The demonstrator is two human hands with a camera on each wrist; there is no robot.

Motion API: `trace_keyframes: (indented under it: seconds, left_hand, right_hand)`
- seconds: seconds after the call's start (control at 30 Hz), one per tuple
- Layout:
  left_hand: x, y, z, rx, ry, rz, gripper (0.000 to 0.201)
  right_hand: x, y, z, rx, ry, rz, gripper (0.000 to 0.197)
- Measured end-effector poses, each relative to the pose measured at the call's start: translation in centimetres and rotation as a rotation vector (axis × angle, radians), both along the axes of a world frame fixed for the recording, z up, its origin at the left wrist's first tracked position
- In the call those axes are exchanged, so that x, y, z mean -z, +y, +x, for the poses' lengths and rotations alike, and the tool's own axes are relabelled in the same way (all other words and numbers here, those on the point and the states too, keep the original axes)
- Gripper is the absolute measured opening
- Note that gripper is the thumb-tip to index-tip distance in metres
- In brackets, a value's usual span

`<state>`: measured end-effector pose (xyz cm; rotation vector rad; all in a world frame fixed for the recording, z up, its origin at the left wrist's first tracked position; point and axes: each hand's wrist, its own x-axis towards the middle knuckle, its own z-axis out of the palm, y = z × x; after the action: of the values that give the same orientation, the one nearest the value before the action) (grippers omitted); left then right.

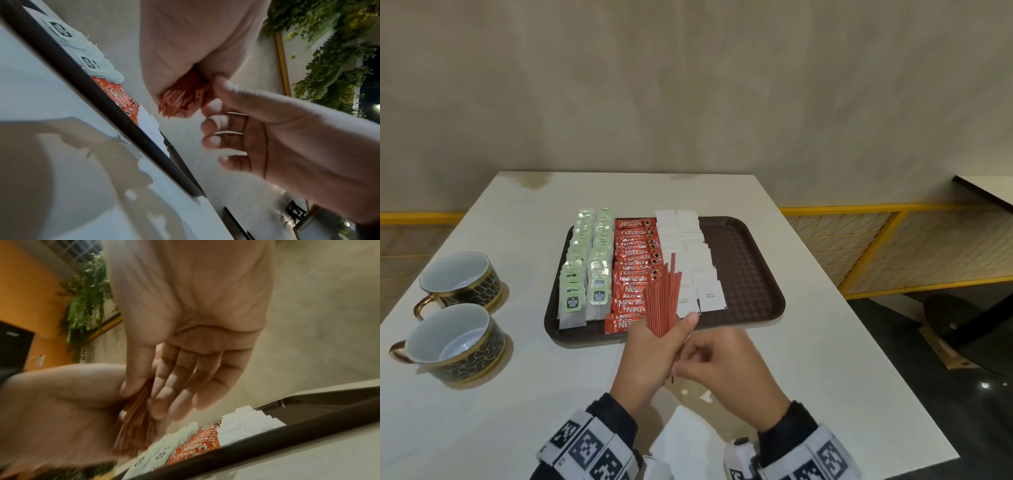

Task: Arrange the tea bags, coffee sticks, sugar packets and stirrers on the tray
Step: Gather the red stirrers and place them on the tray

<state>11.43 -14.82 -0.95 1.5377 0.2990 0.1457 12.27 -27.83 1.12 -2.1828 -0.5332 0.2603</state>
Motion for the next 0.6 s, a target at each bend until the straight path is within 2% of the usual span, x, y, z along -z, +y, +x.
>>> trace_keyframes:
  seconds: [0.07,0.1,0.17,0.23,0.33,0.43,0.5,0.6]
  left_hand:
    - [0.4,-0.2,-0.3,-0.037,-0.041,0.032,0.027]
    - [0.8,-0.2,-0.3,-0.054,-0.052,0.041,0.025]
    - [1.3,-0.4,-0.1,-0.057,-0.056,0.046,0.014]
    - [1.7,-0.8,0.2,-0.012,-0.071,0.075,0.011]
    - [1.8,-1.2,0.8,0.034,-0.082,0.105,0.025]
    - [1.7,-1.3,1.1,0.057,-0.014,0.131,0.033]
    - [2.3,-1.1,1.1,0.095,0.04,0.141,0.036]
    - [2.6,-1.0,0.8,0.17,0.077,0.169,0.036]
  right_hand:
    - [-0.5,-0.5,0.7,0.107,-0.03,0.171,0.006]
    - [-0.9,-0.7,1.1,0.174,-0.029,0.256,0.006]
    - [-1.7,-0.4,1.6,0.189,0.038,0.335,0.029]
    - [-2.0,0.6,1.8,0.09,0.119,0.358,0.047]
    - [-1.7,1.6,2.1,-0.011,-0.005,0.26,0.048]
    - [-1.6,1.6,2.6,-0.049,-0.155,0.14,0.035]
    - [-1.3,1.3,2.5,-0.06,-0.161,0.097,0.029]
    - [-0.8,0.6,2.4,-0.1,-0.179,0.0,0.032]
